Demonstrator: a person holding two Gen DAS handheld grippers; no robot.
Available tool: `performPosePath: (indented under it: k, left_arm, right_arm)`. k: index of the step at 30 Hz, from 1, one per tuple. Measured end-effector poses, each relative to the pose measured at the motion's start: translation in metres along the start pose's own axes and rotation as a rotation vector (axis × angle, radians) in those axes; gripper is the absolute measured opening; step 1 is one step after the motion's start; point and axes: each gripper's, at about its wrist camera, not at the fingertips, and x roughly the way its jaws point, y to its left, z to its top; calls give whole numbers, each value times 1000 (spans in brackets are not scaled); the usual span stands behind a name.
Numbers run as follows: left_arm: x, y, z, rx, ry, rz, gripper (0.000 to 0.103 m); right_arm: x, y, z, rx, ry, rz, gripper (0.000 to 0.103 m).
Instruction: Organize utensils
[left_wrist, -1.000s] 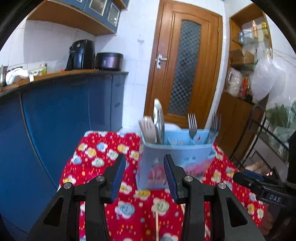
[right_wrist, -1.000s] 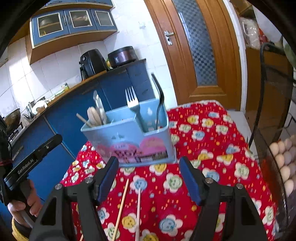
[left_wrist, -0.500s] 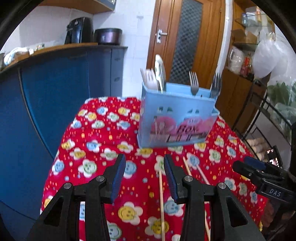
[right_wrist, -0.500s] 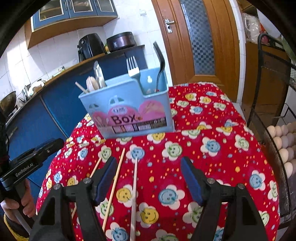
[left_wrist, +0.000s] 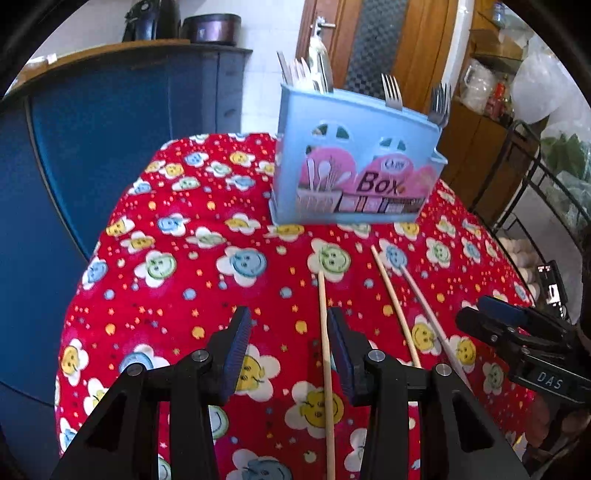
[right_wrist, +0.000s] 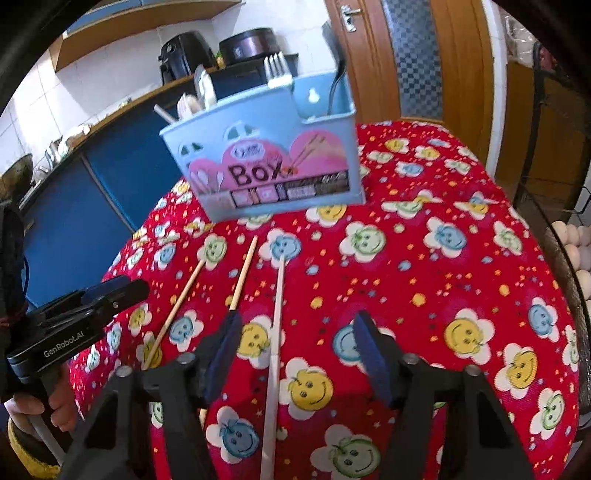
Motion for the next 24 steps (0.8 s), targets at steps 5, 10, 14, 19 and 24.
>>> performPosePath:
  k: [5,10,14,19,24]
  left_arm:
    - [8,-4,-6,14,44,-15,44]
    - [14,-9,-11,39,77,-22,44]
    - [18,-12,-14,61,105,-21,44]
    - [21,-16,-16,90,124,-6,44]
    - [25,-16,-16,95,137,-5,44]
  right_arm:
    - [9,6,-4,-20,46,3,48]
    - [15,7,-8,-31,76,1,43]
    - [18,8,-9,-43,86,-3,41]
    - [22,12,-10,-71,102,-14,39]
    - [25,13,-9,-76,114,-19,39]
